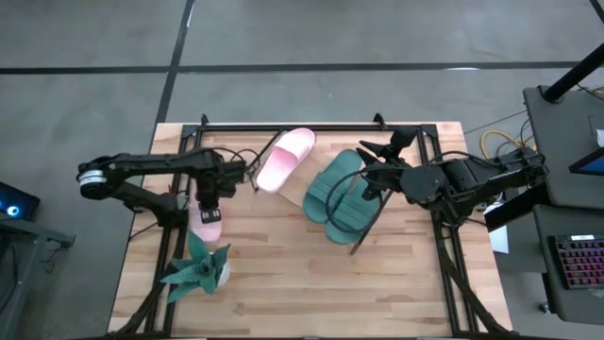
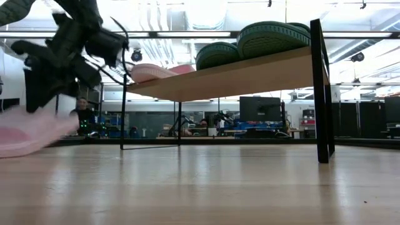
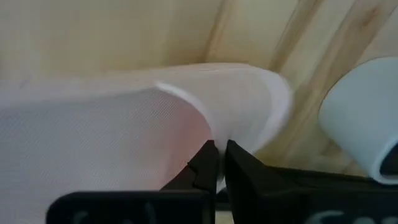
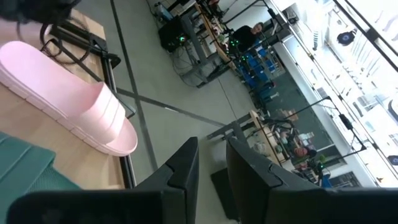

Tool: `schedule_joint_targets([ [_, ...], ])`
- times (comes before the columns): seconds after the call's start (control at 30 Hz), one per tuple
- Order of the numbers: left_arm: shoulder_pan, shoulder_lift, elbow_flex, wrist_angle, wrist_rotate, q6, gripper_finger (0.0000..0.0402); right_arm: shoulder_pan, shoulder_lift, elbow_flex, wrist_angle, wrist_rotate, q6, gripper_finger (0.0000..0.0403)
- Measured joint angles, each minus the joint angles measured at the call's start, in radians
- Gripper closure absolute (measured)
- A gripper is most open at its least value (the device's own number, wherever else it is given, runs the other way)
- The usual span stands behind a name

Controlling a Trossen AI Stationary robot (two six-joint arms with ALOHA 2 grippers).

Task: Pick and place slides into the shelf
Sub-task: Put the pink slide on the shelf

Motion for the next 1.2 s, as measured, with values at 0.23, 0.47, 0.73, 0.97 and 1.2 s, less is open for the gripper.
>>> schedule_joint_targets([
  [0.23, 0.000, -0.153, 0.154, -0.131, -0.113, -0.110, 0.0401, 0.000, 0.000, 0.000, 0.000, 0.000, -0.001, 0.0326],
  [0.47, -0.001, -0.309, 0.316, -0.095, -0.287, -0.136, 0.0401, 0.000, 0.000, 0.000, 0.000, 0.000, 0.002, 0.0334],
  [0.73, -0.001, -0.435, 0.408, 0.018, -0.322, -0.140, 0.0401, 0.000, 0.000, 0.000, 0.001, 0.000, 0.005, 0.0328],
  [0.97, -0.001, -0.492, 0.403, 0.242, -0.323, -0.136, 0.0401, 0.000, 0.000, 0.000, 0.002, -0.029, 0.075, 0.0317],
  [1.2, -0.003, -0.521, 0.396, 0.454, -0.296, -0.077, 0.0402, -0.025, 0.002, 0.000, 0.095, -0.392, 0.184, 0.0288],
])
